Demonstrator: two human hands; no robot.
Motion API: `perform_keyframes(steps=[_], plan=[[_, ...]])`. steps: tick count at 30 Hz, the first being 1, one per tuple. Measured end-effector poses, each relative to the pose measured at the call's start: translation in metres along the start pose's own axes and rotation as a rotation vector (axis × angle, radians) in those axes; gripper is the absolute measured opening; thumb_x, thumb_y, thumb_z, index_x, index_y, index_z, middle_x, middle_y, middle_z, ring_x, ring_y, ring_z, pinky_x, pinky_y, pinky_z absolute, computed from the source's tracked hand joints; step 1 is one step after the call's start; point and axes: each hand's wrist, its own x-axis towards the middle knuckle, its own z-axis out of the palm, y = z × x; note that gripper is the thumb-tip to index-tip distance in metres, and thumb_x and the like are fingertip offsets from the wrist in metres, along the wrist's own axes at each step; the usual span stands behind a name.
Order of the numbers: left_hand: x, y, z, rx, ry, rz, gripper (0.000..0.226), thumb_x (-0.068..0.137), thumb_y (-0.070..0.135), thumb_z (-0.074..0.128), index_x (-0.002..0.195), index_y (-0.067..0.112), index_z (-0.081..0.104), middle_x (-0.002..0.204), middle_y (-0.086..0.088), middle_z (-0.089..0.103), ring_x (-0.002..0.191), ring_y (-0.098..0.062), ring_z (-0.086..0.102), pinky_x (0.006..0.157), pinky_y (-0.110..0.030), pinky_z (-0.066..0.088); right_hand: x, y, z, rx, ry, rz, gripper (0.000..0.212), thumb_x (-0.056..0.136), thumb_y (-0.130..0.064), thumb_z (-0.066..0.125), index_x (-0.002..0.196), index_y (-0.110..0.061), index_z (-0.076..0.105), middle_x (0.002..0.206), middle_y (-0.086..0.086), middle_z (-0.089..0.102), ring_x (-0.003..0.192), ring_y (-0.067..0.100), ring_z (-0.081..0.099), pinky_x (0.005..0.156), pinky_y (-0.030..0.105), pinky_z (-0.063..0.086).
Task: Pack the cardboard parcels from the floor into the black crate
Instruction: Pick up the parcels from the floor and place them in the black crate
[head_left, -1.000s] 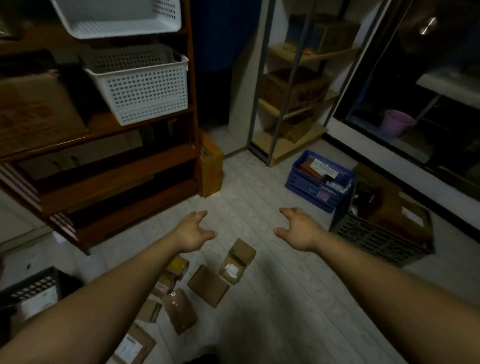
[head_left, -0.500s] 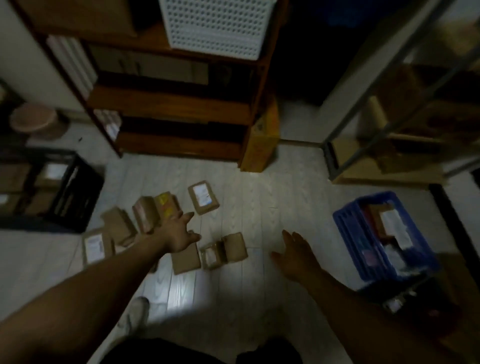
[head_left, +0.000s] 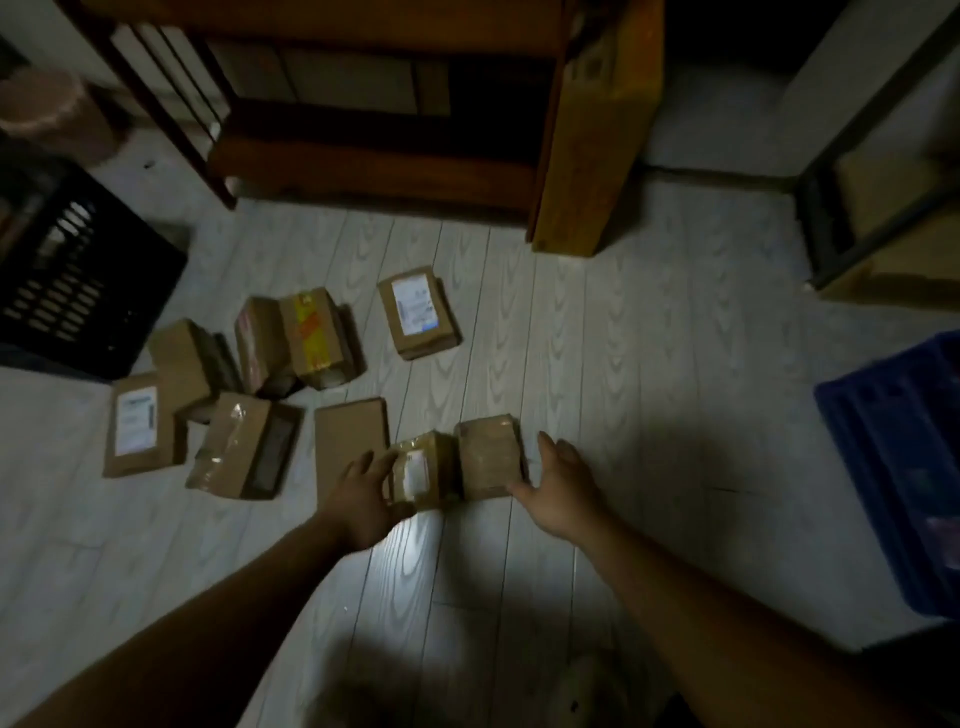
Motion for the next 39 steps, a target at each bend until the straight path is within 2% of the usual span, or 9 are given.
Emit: perform_keyframes(steps=[10,13,15,18,20,26,31,36,39], plan=[[0.176,-0.069,0.119,-0.371,0.203,-0.029,0.095,0.082,0.058,0.058,0.151,0.028,-0.001,0.159,-0.009,-0.003,0.145,-0.034,-0.002,0.116,-0.049,0.014,0.163,0.045,0.111,-0.138,0.102,-0.268,0.076,0.093,-0.042,0.054,0.152,-0.018,0.013,0.157,0.011,0.013,0.141,0.031,0.02,0.115,0.038,0.021],[0.193,-0.079,0.124,-0.547,0.152,-0.101,0.106,0.067,0.081,0.052,0.15,0.028,0.012,0.157,-0.015,0.016,0.141,-0.038,0.019,0.113,-0.05,0.022,0.177,0.043,0.129,-0.198,0.168,-0.344,0.073,0.092,-0.043,0.052,0.151,-0.015,0.02,0.155,0.013,0.021,0.14,0.034,0.022,0.116,0.043,0.021],[0.192,-0.077,0.125,-0.795,0.122,-0.103,0.085,0.083,0.062,0.054,0.144,0.011,0.023,0.119,-0.019,0.057,0.101,-0.029,0.061,0.099,-0.05,0.044,0.173,0.037,0.14,-0.207,0.155,-0.354,0.074,0.092,-0.046,0.052,0.151,-0.017,0.019,0.157,0.013,0.019,0.143,0.033,0.017,0.118,0.045,0.015],[0.185,-0.075,0.125,-0.927,0.029,-0.048,0.047,0.093,0.027,0.056,0.123,-0.004,0.037,0.064,-0.01,0.048,0.038,-0.01,0.052,0.041,-0.027,0.047,0.16,0.029,0.154,-0.127,0.071,-0.326,0.078,0.092,-0.048,0.051,0.153,-0.022,0.012,0.159,0.008,0.015,0.145,0.028,0.015,0.118,0.044,0.016],[0.181,-0.079,0.126,-0.9,0.025,-0.005,0.026,0.092,0.022,0.058,0.096,-0.002,0.049,0.061,-0.011,0.046,0.033,-0.008,0.048,0.035,-0.021,0.037,0.155,0.024,0.162,-0.061,0.028,-0.331,0.078,0.092,-0.045,0.052,0.154,-0.022,0.011,0.158,0.006,0.019,0.143,0.026,0.021,0.117,0.043,0.022],[0.182,-0.088,0.129,-0.925,-0.04,-0.126,0.008,0.089,0.011,0.062,0.084,0.007,0.057,0.06,-0.005,0.056,0.036,-0.008,0.051,0.036,-0.016,0.04,0.151,0.007,0.173,0.077,-0.039,-0.281,0.074,0.095,-0.034,0.052,0.153,-0.019,0.01,0.154,0.004,0.029,0.136,0.024,0.036,0.11,0.032,0.031],[0.177,-0.093,0.139,-0.955,-0.073,-0.136,0.014,0.086,0.012,0.065,0.098,0.013,0.059,0.091,-0.011,0.066,0.069,-0.021,0.058,0.053,-0.02,0.049,0.152,0.009,0.179,0.102,-0.007,-0.237,0.044,0.093,-0.023,0.056,0.136,-0.023,0.045,0.129,0.004,0.058,0.117,0.023,0.055,0.1,0.04,0.046],[0.173,-0.098,0.152,-1.239,0.103,-0.007,0.062,0.087,0.013,0.064,0.137,0.022,0.03,0.121,-0.013,0.06,0.103,-0.03,0.064,0.088,-0.05,0.054,0.155,0.013,0.187,0.333,0.054,-0.211,0.061,0.09,-0.014,0.061,0.144,-0.028,0.037,0.136,0.0,0.052,0.123,0.022,0.052,0.098,0.037,0.048],[0.163,-0.091,0.146,-1.251,0.194,0.061,0.066,0.088,0.007,0.06,0.141,0.027,0.025,0.125,-0.01,0.055,0.103,-0.024,0.061,0.074,-0.033,0.057,0.149,-0.002,0.179,0.489,0.106,-0.255,0.061,0.089,-0.011,0.061,0.141,-0.032,0.038,0.134,-0.004,0.054,0.121,0.017,0.053,0.095,0.035,0.051]])
